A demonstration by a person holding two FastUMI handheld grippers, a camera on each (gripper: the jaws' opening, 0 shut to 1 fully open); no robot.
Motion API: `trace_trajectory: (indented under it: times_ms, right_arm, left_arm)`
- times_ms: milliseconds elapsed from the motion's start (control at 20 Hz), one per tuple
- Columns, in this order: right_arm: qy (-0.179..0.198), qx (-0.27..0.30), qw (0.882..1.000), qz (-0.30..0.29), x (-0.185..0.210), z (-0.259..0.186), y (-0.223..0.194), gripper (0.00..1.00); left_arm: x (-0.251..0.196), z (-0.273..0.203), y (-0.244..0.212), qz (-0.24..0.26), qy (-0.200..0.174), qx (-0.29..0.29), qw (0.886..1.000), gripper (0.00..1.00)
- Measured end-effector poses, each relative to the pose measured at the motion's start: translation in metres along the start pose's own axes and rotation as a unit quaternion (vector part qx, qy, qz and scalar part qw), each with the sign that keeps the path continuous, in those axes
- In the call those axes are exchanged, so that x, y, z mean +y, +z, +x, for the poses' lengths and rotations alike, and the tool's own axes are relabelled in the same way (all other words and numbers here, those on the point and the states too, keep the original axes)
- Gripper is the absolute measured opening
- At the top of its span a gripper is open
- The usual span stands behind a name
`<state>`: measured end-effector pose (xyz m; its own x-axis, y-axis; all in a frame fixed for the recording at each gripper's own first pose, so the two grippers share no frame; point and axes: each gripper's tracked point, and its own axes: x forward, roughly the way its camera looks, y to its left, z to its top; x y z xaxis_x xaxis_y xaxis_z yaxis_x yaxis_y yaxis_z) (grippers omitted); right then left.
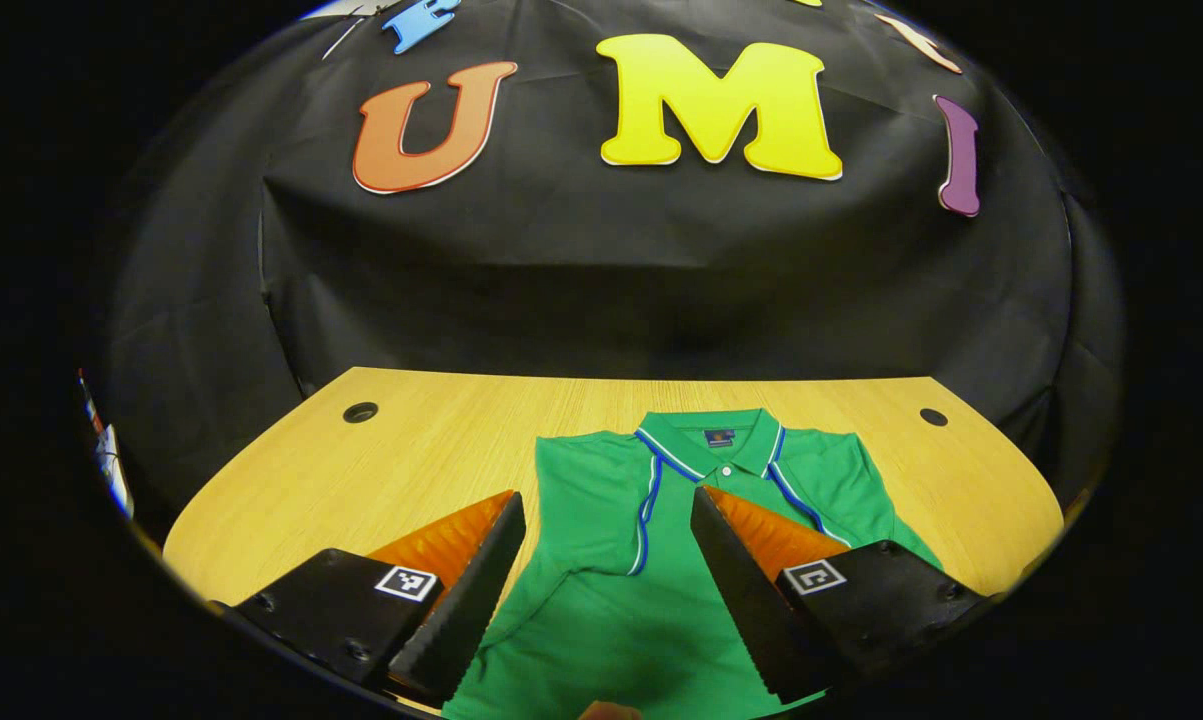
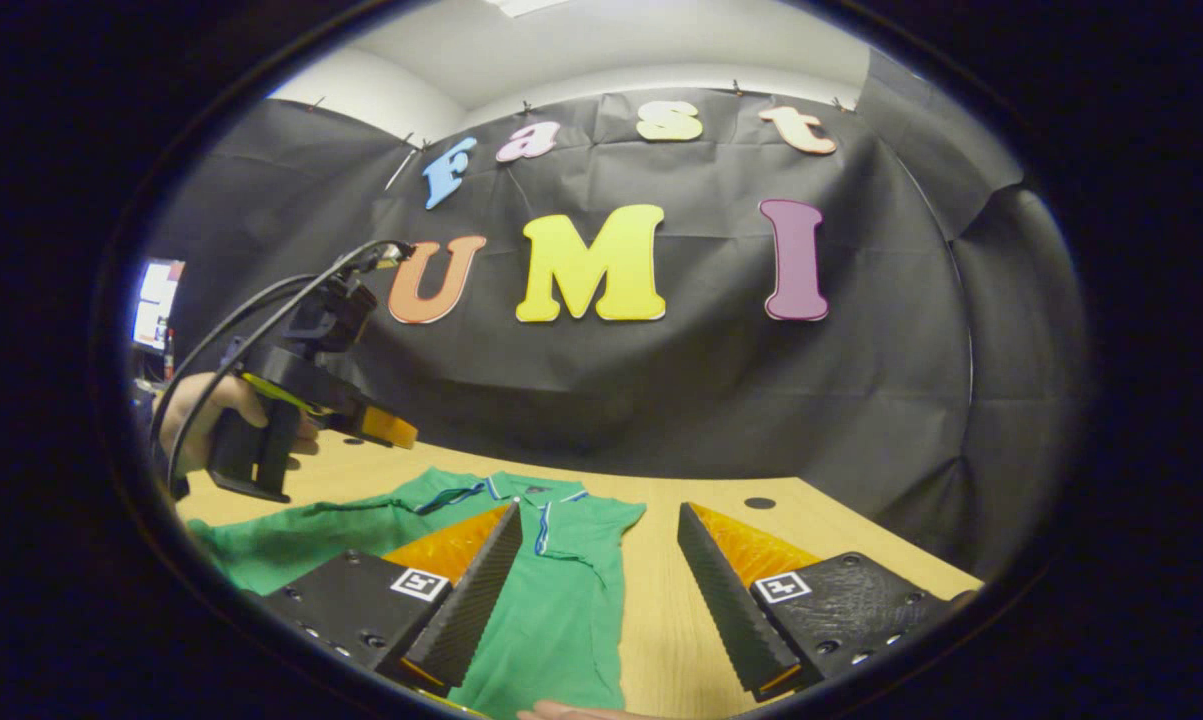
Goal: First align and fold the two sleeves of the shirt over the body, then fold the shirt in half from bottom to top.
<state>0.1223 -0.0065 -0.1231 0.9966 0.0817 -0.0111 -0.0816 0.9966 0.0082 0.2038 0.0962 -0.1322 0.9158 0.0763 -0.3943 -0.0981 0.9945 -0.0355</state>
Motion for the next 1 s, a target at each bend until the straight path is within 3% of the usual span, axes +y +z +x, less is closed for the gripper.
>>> trace_trajectory:
  times_ms: [250,400,500,1000]
  right_arm:
    - [0.011,0.022,1.0,0.01,0.01,-0.047,-0.003,0.96]
    - [0.02,0.017,0.999,-0.021,0.008,-0.084,0.0,0.95]
    - [-0.001,0.025,0.999,-0.038,-0.005,-0.107,-0.008,0.95]
    - [0.003,0.15,0.988,0.016,0.001,-0.178,-0.104,0.95]
  left_arm:
    - [0.03,-0.072,-0.045,-0.017,-0.008,-0.004,1.0,1.0]
    - [0.051,-0.111,-0.075,0.009,0.008,0.001,1.0,1.0]
    - [0.062,-0.137,-0.089,0.017,0.017,-0.004,1.0,1.0]
    - [0.069,-0.215,-0.188,0.017,0.016,0.026,0.999,1.0]
